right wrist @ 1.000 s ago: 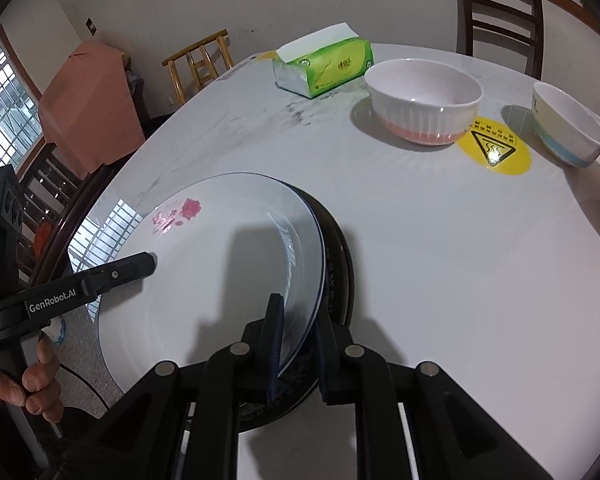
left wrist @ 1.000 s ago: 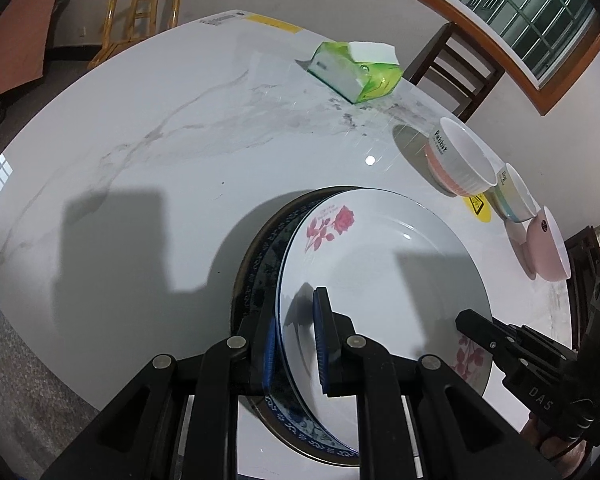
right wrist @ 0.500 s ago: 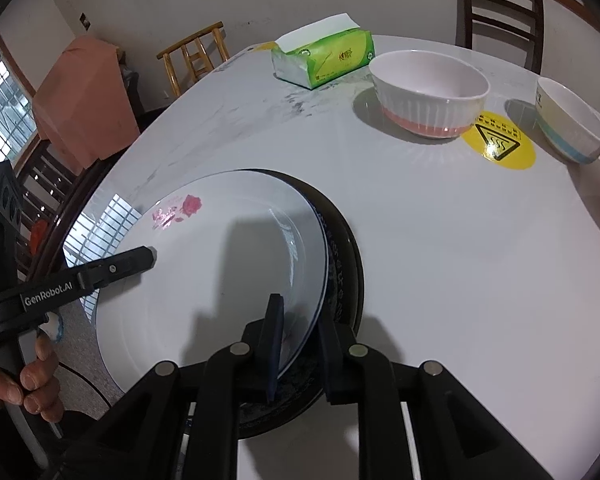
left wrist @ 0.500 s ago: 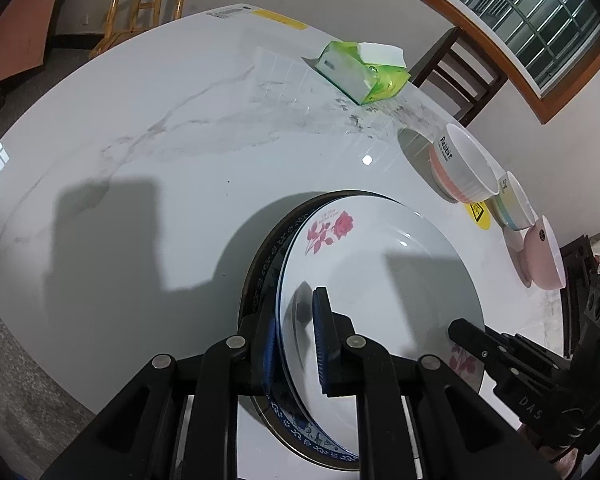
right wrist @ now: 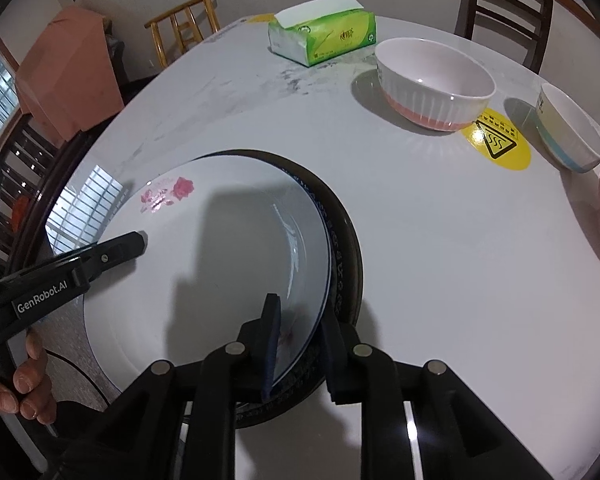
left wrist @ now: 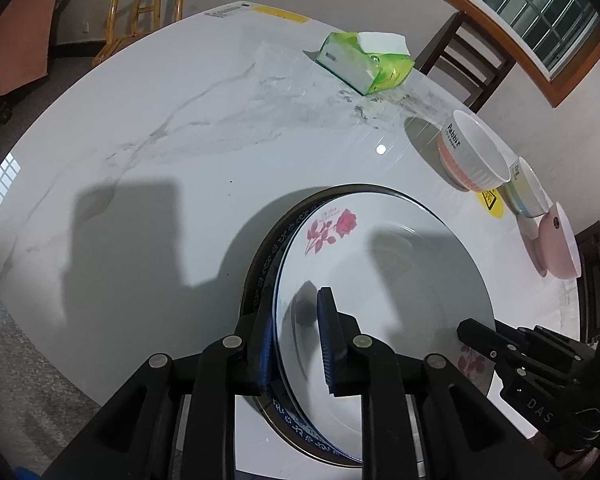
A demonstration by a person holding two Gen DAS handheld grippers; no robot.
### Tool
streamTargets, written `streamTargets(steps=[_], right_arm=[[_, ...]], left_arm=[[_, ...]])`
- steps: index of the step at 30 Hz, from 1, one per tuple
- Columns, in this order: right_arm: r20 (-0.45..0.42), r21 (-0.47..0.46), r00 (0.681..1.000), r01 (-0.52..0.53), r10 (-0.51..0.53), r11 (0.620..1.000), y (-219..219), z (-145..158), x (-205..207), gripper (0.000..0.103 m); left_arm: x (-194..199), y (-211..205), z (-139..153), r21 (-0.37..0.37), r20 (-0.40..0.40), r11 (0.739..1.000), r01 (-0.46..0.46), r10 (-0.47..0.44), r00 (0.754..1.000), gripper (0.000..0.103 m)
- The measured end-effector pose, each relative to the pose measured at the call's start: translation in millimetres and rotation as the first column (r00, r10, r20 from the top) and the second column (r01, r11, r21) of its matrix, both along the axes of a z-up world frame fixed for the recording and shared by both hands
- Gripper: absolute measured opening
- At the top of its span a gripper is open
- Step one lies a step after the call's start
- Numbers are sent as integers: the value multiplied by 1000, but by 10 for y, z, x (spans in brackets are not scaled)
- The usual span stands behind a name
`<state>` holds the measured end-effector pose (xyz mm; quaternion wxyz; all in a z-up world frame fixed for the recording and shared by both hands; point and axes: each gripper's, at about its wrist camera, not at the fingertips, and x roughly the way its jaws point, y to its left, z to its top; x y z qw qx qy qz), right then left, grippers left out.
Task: Organize plates and bowls
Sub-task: 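Set the pink-flower plate down on the stack and open both grippers, then move both grippers away from the plates toward the large pink-rimmed bowl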
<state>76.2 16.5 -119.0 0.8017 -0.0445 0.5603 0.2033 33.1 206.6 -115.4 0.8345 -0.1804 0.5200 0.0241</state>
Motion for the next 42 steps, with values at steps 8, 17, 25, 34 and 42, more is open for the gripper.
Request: streamTargets(steps=[8, 17, 25, 34, 42], right_arm=[[-5, -92, 999, -38, 38, 995, 122, 25, -32, 25], [-19, -58, 1000, -19, 18, 998, 76, 42, -7, 25], [-30, -34, 999, -12, 11, 999, 38, 48, 12, 26], [-19, 3, 1000, -7, 7, 1000, -22, 76, -17, 27], [-6, 52, 1000, 3, -2, 999, -194, 145, -64, 27]], left_arm=[[33, -53, 38, 53, -28, 999, 10, -9, 1000, 22], [42, -169, 60, 145, -44, 988, 51, -45, 998, 28], [55, -283, 104, 286, -37, 956, 67, -58, 998, 36], [35, -305, 174, 300, 22, 952, 60, -70, 997, 46], [23, -401, 280, 288, 71, 956, 54, -77, 994, 55]])
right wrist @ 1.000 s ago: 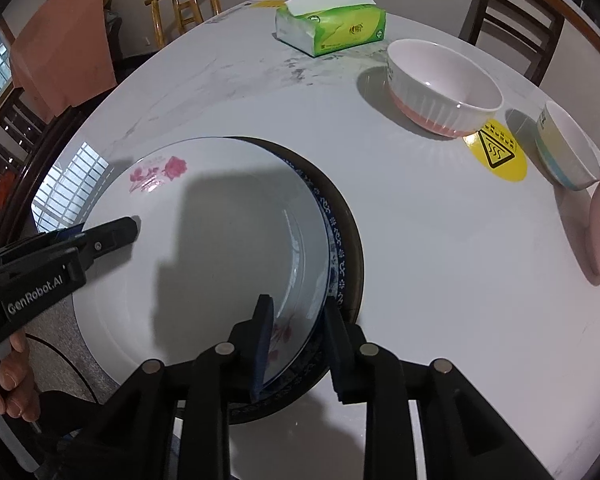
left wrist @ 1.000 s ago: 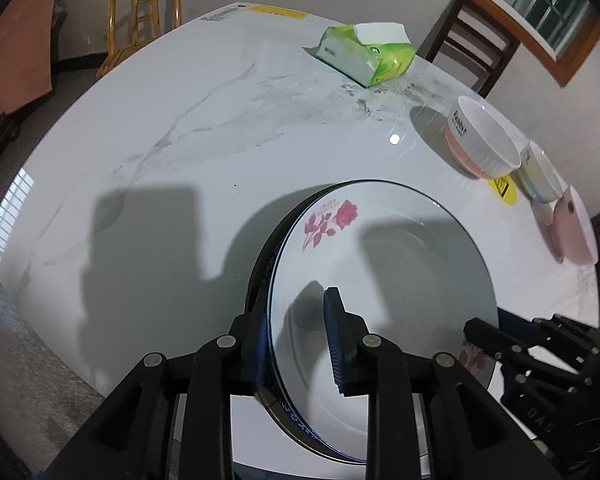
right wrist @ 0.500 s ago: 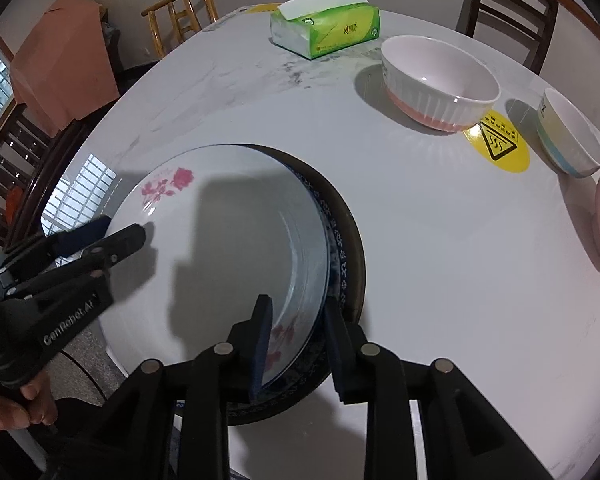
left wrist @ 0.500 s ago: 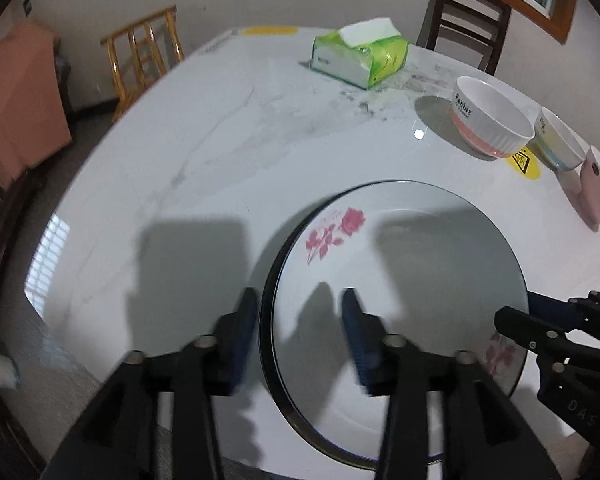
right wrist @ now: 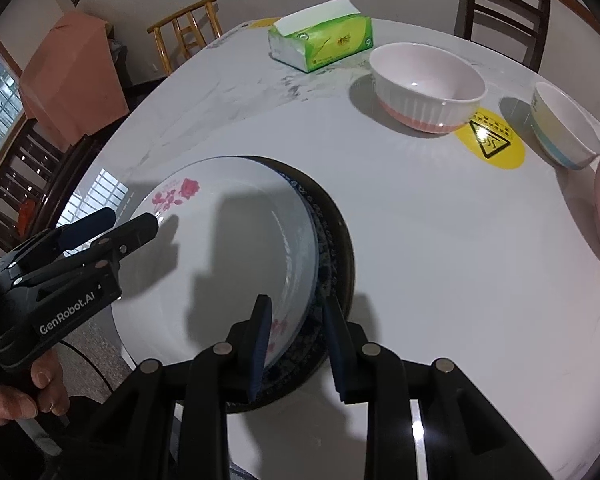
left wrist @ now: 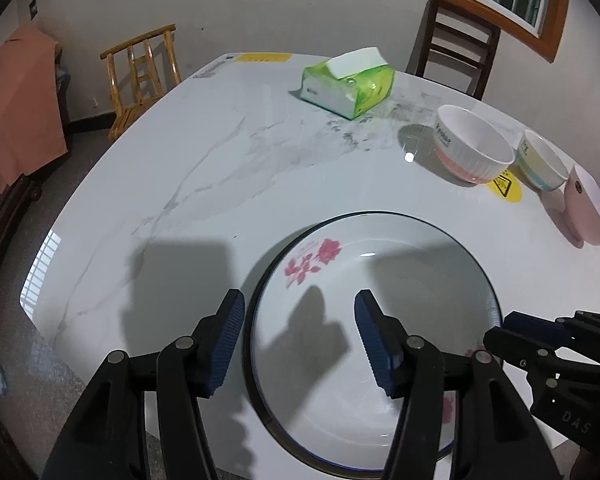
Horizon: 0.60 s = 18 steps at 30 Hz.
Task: Organize plates and bowls
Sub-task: 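Move both grippers away from the plates toward the large pink-rimmed bowl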
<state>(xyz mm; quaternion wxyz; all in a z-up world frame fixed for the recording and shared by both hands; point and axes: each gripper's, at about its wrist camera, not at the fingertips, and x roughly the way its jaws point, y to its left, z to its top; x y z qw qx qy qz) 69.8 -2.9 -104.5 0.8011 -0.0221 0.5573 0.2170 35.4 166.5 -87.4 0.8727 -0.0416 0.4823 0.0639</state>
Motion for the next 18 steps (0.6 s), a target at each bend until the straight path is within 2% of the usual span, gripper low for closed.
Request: streamTargets(steps=[8, 11, 18], right_arm=[[7, 7, 997, 72, -72, 997, -381, 69, -97, 27], [7, 15, 993, 122, -122, 992, -648, 79, -126, 27], [18, 6, 969, 245, -245, 970, -1442, 44, -256, 27]], left_arm=[[57, -377, 78, 9, 13, 996, 87, -87, 996, 57], [96, -587, 75, 8, 12, 991, 136, -136, 991, 58], [220, -1162, -58, 4, -47, 970, 242, -241, 969, 58]])
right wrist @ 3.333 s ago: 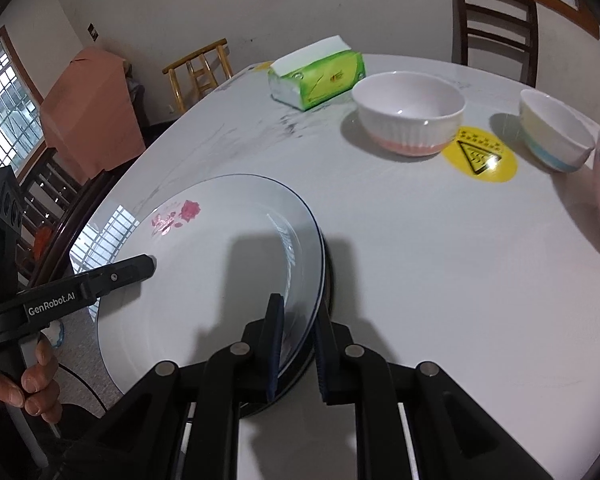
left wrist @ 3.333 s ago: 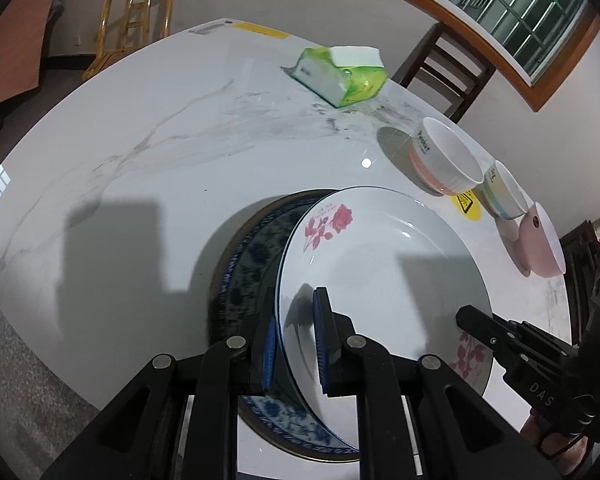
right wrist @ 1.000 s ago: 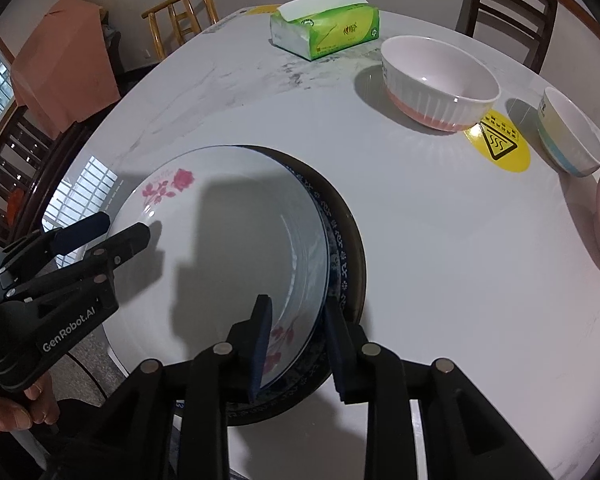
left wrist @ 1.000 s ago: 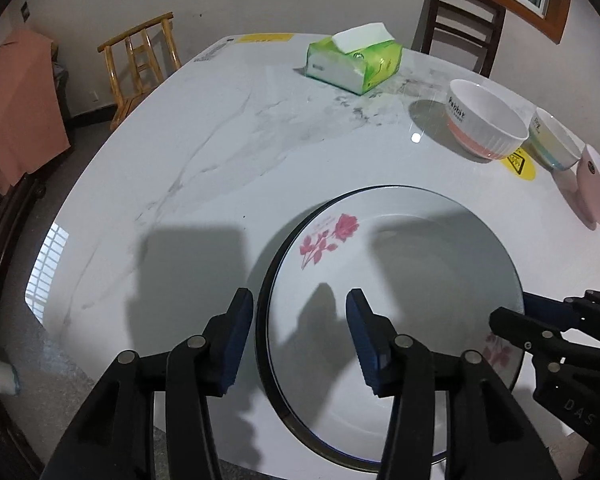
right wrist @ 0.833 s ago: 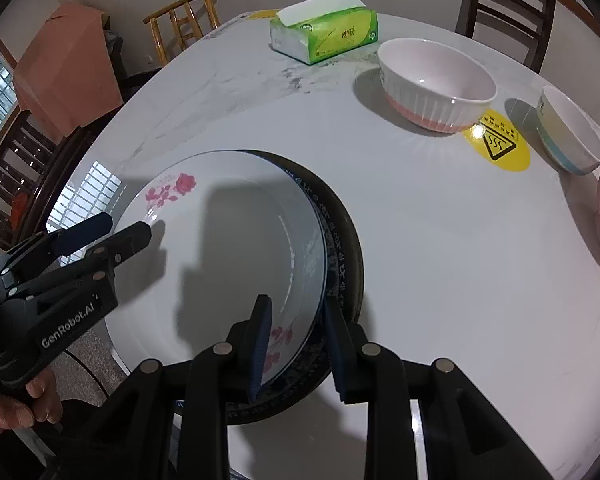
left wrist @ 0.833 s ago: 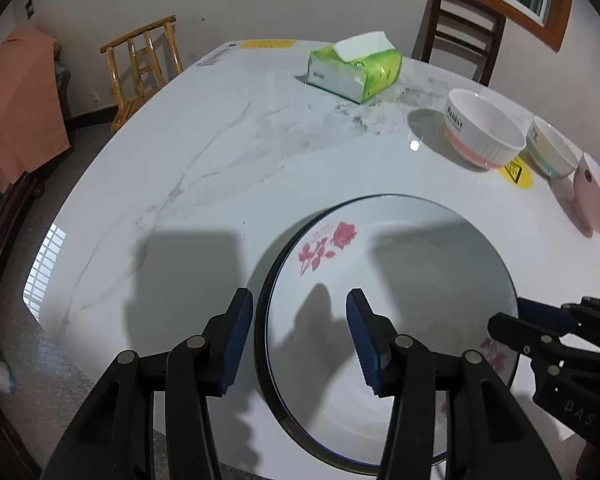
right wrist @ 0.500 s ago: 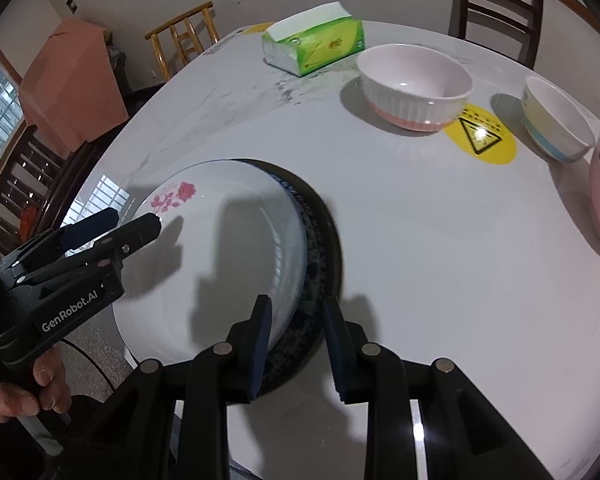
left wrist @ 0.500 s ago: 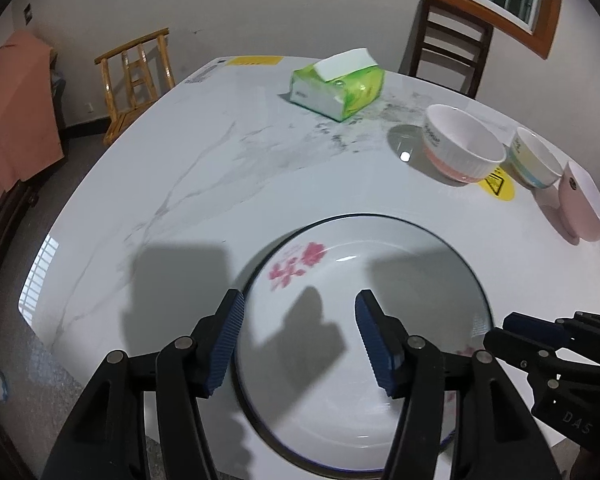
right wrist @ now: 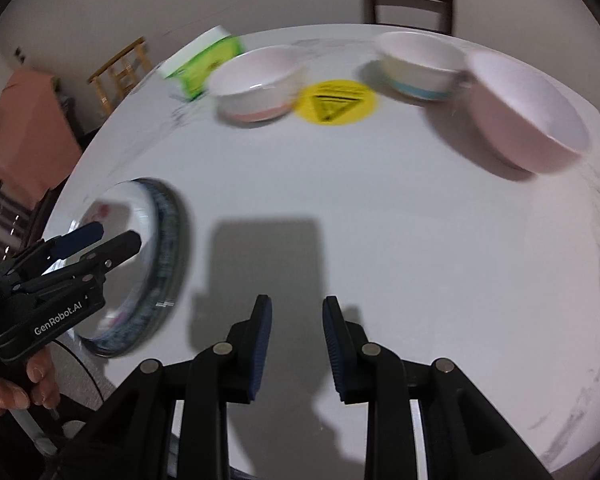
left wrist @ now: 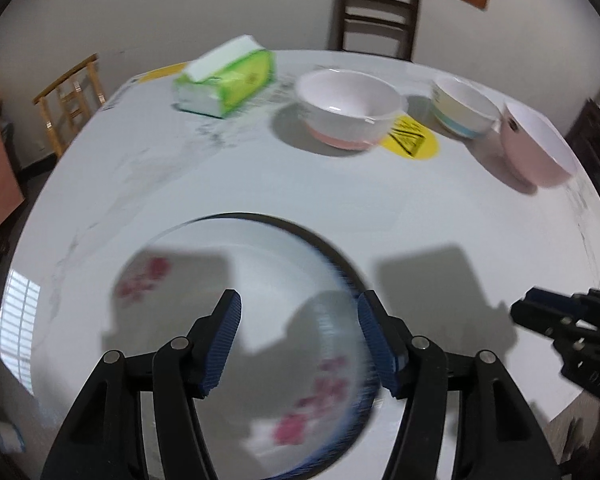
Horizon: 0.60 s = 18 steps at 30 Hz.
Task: Organize plates and bowls
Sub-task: 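Move both grippers away from the plates toward the large pink-rimmed bowl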
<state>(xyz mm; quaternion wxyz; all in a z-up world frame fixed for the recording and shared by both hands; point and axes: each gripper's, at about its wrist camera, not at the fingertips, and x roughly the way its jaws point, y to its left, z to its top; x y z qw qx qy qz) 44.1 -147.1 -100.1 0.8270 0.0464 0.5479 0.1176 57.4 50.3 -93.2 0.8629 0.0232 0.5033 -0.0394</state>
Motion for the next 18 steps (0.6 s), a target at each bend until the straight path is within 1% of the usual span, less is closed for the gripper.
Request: streamTargets(steps=[4, 7, 9, 10, 11, 12, 14, 18], right_arm=[[20, 15, 997, 71, -71, 997, -493, 5, -45, 27], [37, -9, 993, 116, -115, 993, -831, 54, -15, 31], [60, -50, 990, 134, -131, 990, -1020, 130, -6, 34], [75, -58, 988, 143, -138, 988, -1097, 169, -9, 35], [88, -58, 985, 153, -147, 987, -1201, 220, -6, 38], [97, -55, 983, 164, -158, 985, -1292, 259, -4, 40], [113, -36, 977, 187, -182, 982, -1438, 314, 42, 40], [106, 30, 958, 266, -268, 964, -1835, 356, 226, 40]], left_arm=[[75, -330, -19, -19, -6, 999, 40, -40, 999, 58], [166, -552, 9, -26, -4, 998, 56, -56, 998, 59], [240, -703, 28, -17, 0, 998, 59, -59, 998, 63], [263, -749, 32, -18, 2, 998, 59, -59, 998, 67], [290, -807, 43, -21, 2, 998, 61, -61, 998, 68], [337, -887, 58, -26, -1, 997, 68, -68, 998, 68], [404, -1004, 91, -32, -4, 996, 83, -84, 996, 68], [552, -1199, 166, -45, -7, 994, 97, -98, 995, 68]])
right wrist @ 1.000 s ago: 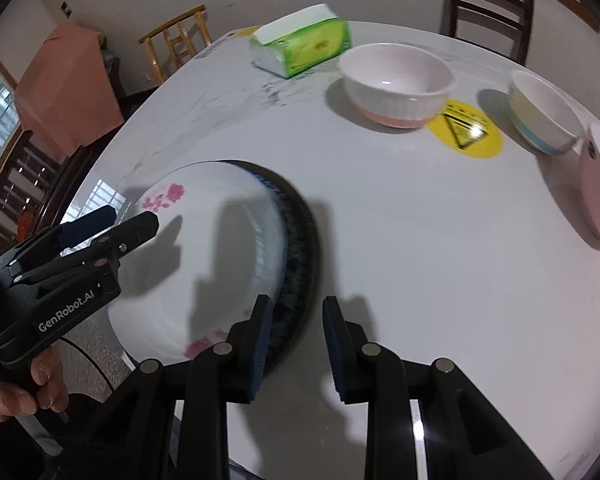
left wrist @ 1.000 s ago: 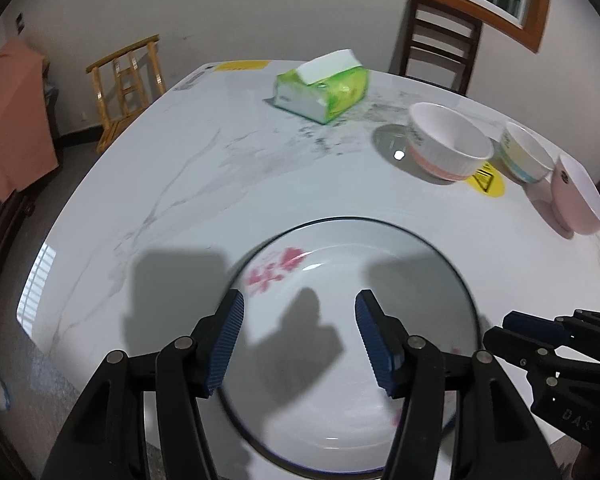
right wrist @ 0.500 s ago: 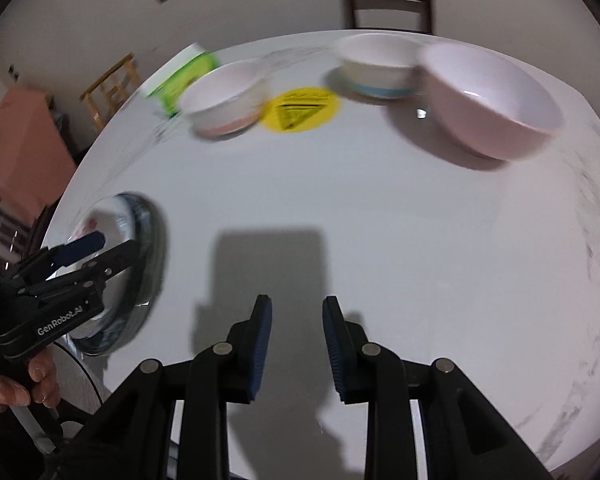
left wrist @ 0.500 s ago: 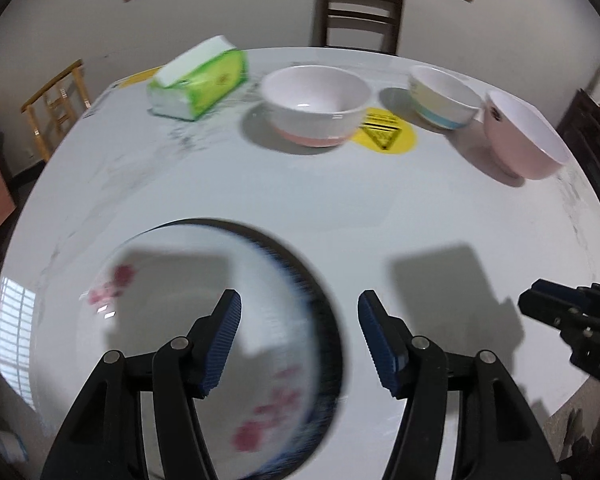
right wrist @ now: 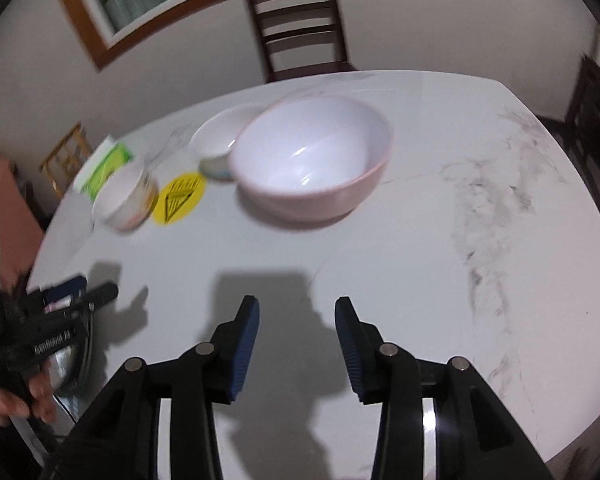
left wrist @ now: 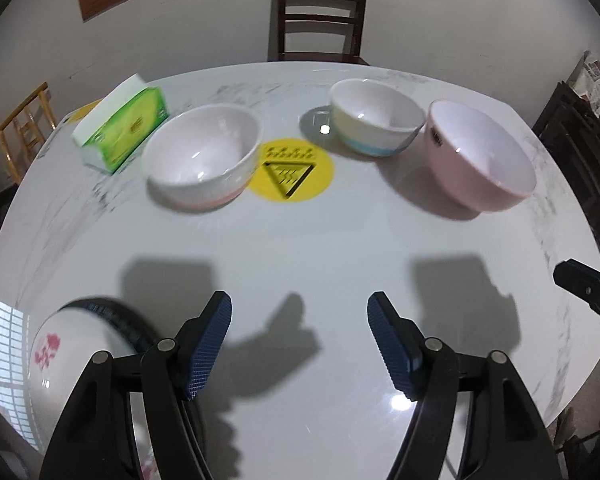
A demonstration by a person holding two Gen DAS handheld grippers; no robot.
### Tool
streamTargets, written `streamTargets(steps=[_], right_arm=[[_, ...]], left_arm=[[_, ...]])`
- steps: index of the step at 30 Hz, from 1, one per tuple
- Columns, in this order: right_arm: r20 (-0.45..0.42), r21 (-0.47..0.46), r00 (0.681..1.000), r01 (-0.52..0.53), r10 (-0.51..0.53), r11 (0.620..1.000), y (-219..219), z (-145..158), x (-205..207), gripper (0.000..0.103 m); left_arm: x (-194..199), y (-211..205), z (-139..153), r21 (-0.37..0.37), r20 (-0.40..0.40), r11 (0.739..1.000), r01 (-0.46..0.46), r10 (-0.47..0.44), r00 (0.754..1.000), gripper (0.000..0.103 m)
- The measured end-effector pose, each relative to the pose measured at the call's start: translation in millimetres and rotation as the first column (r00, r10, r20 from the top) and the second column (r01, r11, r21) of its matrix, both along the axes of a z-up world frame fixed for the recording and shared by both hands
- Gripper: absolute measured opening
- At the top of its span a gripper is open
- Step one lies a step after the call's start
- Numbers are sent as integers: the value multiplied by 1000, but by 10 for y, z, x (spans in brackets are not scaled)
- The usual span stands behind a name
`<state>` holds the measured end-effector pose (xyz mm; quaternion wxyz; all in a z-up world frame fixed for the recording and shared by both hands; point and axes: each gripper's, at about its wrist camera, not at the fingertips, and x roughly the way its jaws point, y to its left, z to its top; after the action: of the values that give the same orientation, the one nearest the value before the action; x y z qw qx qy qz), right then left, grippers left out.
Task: Organize plates and bowls
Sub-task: 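Move both grippers away from the plates toward the large pink-rimmed bowl, then close the right gripper on the rim of the large pink-rimmed bowl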
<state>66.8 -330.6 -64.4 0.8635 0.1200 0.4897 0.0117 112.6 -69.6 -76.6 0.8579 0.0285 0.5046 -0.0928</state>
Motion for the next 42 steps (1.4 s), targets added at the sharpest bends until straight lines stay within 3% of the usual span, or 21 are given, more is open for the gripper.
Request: streamTargets(steps=[5, 10, 15, 24, 28, 30, 38, 39, 42], right_arm=[[-16, 4, 998, 67, -66, 998, -316, 86, 310, 40], [-30, -47, 996, 77, -79, 996, -493, 145, 618, 40], [-66, -35, 994, 90, -92, 995, -622, 120, 943, 40], [-138, -14, 983, 123, -124, 992, -750, -126, 1328, 40], [-156, -5, 980, 122, -122, 992, -740, -236, 1415, 40], [-160, -3, 979, 126, -125, 992, -744, -284, 1452, 40], [-149, 26, 980, 140, -134, 990, -735, -377, 1471, 37], [-146, 33, 981, 137, -131, 990, -733, -381, 1468, 27], [-148, 48, 982, 127, -118, 991, -702, -389, 1453, 17]], left_arm=[[236, -253, 120, -44, -32, 999, 13, -14, 999, 68], [531, -483, 266, -101, -76, 995, 0, -7, 997, 68], [759, -769, 364, -154, -110, 988, 3, -21, 994, 68], [1108, -1188, 173, -213, -192, 977, -18, -24, 981, 68], [1213, -1314, 30, -206, -221, 978, -39, -8, 975, 67], [1254, -1353, -33, -194, -231, 980, -41, -5, 973, 62], [1289, -1385, -209, -212, -241, 976, -37, -16, 970, 12], [1290, -1389, -218, -213, -242, 976, -32, -21, 970, 13], [1253, -1390, -203, -216, -230, 976, -17, -34, 972, 13]])
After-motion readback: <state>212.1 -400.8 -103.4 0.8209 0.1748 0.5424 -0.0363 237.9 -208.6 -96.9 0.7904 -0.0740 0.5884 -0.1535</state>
